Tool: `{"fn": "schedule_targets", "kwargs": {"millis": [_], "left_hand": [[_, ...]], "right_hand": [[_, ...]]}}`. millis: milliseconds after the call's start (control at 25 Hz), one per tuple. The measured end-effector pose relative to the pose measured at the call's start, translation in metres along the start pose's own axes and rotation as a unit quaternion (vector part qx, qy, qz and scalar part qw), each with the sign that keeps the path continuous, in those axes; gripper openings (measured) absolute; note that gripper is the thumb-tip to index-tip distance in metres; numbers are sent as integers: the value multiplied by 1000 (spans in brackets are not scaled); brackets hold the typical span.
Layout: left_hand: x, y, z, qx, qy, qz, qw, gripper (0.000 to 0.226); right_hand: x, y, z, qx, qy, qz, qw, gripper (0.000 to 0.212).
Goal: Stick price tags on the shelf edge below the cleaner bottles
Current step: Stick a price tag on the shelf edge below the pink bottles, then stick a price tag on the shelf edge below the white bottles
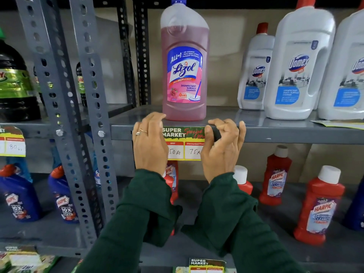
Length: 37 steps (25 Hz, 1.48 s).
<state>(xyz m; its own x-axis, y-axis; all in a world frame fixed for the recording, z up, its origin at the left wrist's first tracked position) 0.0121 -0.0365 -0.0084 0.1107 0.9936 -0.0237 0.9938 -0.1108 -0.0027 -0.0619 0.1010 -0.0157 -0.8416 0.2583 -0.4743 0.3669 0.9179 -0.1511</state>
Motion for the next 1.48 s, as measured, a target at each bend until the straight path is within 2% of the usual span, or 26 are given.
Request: {"fn": "schedule_targets", "kwargs": {"millis": [160, 320, 440, 560, 680, 760, 840, 920, 960, 1040, 1080, 1160, 1240, 1320, 1400, 1480], "left_hand": [[-1, 5, -4, 11, 25, 34, 999, 25], [4, 11, -7, 23, 71, 64, 995, 33], [33, 0, -13, 40, 64, -19, 997, 27], [103, -40, -22, 20, -29, -90, 995, 20], [188, -97, -33, -31, -106, -28, 994, 21], [241, -139, -35, -91, -142, 8, 986, 25], [274, -174, -30, -148, -136, -2, 980, 29], [285, -195, -19, -185, -107, -38, 976, 30], [288, -200, -14, -188, -96, -56, 976, 29], [287, -202, -9, -184, -83, -72, 977, 28], [287, -202, -9, -184, -81, -74, 977, 28], [286, -202, -10, -192, -81, -75, 975, 33], [286, -200, -10, -199, -64, -65, 976, 42], [286, -194, -13, -188, -21, -17, 982, 56], [290, -186, -21, -174, -12, 49, 983, 64], [295, -181, -28, -194, -47, 92, 975, 56]], "right_hand": [[2, 1, -2, -29, -24, 21, 999, 9], [7, 18, -14, -121, -34, -12, 992, 30], [22, 54, -37, -167, -30, -63, 984, 31], [57, 108, -78, -105, -8, -18, 994, 23], [107, 165, -128, -32, -22, 82, 996, 20], [139, 194, -162, -22, -39, 158, 986, 25], [166, 206, -187, -106, -90, 217, 966, 27], [183, 204, -196, -228, -157, 262, 925, 36], [188, 203, -196, -264, -155, 295, 905, 42], [190, 200, -193, -287, -132, 328, 890, 45], [189, 199, -193, -287, -138, 311, 896, 40], [187, 200, -194, -269, -194, 191, 924, 24], [190, 205, -195, -233, -268, 33, 934, 31], [201, 207, -193, -233, -308, -93, 918, 38], [208, 207, -188, -292, -285, -139, 902, 38], [207, 211, -187, -347, -186, -104, 913, 37]]}}
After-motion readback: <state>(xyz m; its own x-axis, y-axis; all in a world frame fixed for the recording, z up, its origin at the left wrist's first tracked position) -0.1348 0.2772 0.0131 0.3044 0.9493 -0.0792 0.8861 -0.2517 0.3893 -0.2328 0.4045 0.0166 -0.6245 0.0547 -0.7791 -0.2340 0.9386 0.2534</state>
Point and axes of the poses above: each hand's wrist, its own z-axis away from the middle knuckle, its own y-axis out of the back of the hand, x = y × z, the point moved 5 cm from there along -z, towards the middle knuckle, and after that the axes turned 14 degrees about -y, right-handed, at the moved point
